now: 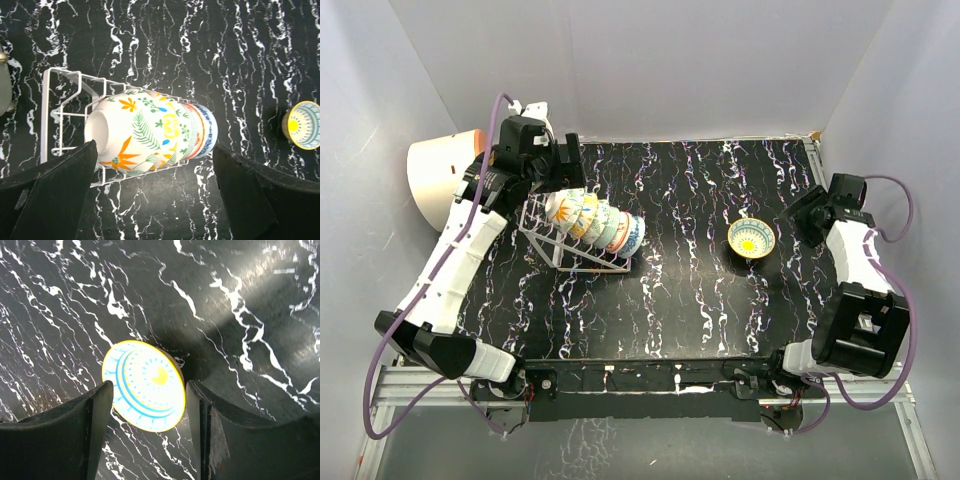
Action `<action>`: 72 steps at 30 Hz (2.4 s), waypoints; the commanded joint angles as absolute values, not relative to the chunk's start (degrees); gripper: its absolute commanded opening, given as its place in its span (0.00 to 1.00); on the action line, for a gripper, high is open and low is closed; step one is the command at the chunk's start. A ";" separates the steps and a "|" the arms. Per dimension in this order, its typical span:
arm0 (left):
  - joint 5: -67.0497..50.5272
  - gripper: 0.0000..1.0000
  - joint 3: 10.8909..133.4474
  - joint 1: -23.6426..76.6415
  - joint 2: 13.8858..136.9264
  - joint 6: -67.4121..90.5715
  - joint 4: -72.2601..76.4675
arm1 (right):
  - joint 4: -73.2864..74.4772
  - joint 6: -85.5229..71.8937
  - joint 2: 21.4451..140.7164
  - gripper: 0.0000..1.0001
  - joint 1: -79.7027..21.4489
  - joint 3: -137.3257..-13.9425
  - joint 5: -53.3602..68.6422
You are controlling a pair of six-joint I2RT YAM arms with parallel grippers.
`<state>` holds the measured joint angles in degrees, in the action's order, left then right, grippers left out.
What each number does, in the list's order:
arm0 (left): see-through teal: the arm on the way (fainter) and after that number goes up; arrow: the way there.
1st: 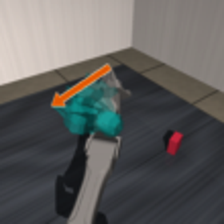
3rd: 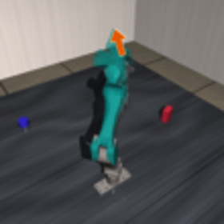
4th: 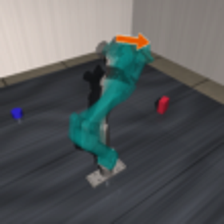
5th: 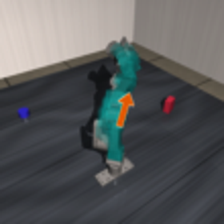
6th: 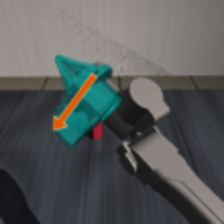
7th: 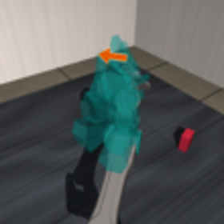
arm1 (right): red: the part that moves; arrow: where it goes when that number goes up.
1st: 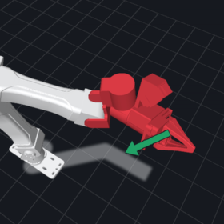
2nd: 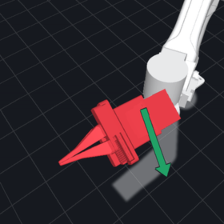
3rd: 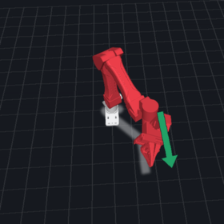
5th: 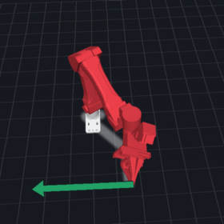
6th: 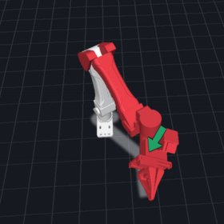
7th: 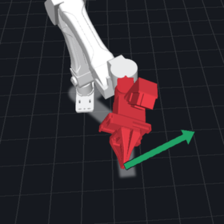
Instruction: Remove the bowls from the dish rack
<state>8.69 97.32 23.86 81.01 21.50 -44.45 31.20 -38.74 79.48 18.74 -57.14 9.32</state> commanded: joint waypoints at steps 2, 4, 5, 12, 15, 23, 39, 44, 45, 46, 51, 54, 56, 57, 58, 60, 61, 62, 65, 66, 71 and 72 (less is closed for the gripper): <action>12.03 0.97 97.02 23.99 79.10 18.12 -46.32 | 31.88 -32.22 78.65 0.63 16.05 -64.08 7.25; 12.29 0.97 95.60 23.99 78.98 17.81 -45.87 | 32.06 -31.11 78.37 0.64 14.99 -65.43 6.80; 12.57 0.97 95.04 24.06 78.86 17.65 -45.68 | 32.19 -30.83 78.25 0.64 14.42 -66.00 6.68; 12.91 0.97 93.30 25.05 79.81 15.40 -45.08 | 29.96 -32.51 76.88 0.64 10.72 -65.61 9.70; 13.70 0.97 92.97 25.35 80.20 15.21 -45.14 | 29.27 -33.03 76.65 0.64 9.59 -64.69 10.04; 14.65 0.97 90.65 26.18 80.92 14.63 -45.18 | 29.63 -31.99 77.27 0.65 9.25 -64.80 7.38; 19.29 0.97 90.18 28.86 83.77 11.29 -46.11 | 29.65 -31.94 78.05 0.65 9.33 -63.91 5.17; 20.18 0.97 89.37 29.34 84.34 10.52 -46.38 | 29.52 -32.23 77.80 0.65 9.32 -63.80 5.39; 20.40 0.97 89.18 29.57 84.52 10.35 -46.55 | 29.49 -32.25 77.83 0.65 9.32 -63.87 5.63; 20.59 0.97 89.13 29.69 84.69 10.27 -46.64 | 29.50 -32.32 77.84 0.65 9.33 -63.89 5.71; 20.98 0.97 88.62 30.18 85.20 10.11 -46.83 | 29.37 -32.43 77.72 0.65 9.33 -63.77 6.27; 21.22 0.97 88.36 30.23 85.40 10.13 -46.98 | 29.42 -32.56 77.65 0.65 9.36 -63.65 6.51; 21.88 0.97 88.04 30.32 85.48 10.55 -47.14 | 29.43 -32.61 77.52 0.65 9.32 -63.57 6.59; 22.08 0.97 87.88 30.30 85.44 10.58 -47.19 | 29.40 -32.61 77.52 0.65 9.32 -63.55 6.60; 22.18 0.97 87.75 30.31 85.43 10.54 -47.20 | 29.44 -32.59 77.52 0.65 9.34 -63.55 6.69; 22.39 0.96 87.48 30.27 85.52 10.46 -47.20 | 29.30 -32.61 77.56 0.65 9.32 -63.42 6.88; 22.42 0.95 87.27 30.27 85.44 10.46 -47.05 | 29.34 -32.61 77.53 0.65 9.32 -63.38 6.94; 22.41 0.94 87.13 30.31 85.43 10.39 -46.95 | 29.34 -32.61 77.48 0.65 9.37 -63.33 7.02; 22.35 0.93 86.93 30.32 85.52 10.38 -46.65 | 29.18 -32.61 77.28 0.65 9.32 -62.99 7.25; 22.26 0.93 86.87 30.32 85.56 10.32 -46.56 | 29.17 -32.61 77.26 0.65 9.32 -62.83 7.29; 22.80 0.90 86.66 30.41 85.78 10.04 -46.02 | 28.91 -32.52 77.00 0.64 9.36 -61.93 7.50; 22.85 0.90 86.66 30.38 85.79 10.02 -45.97 | 28.91 -32.44 76.93 0.64 9.33 -61.84 7.41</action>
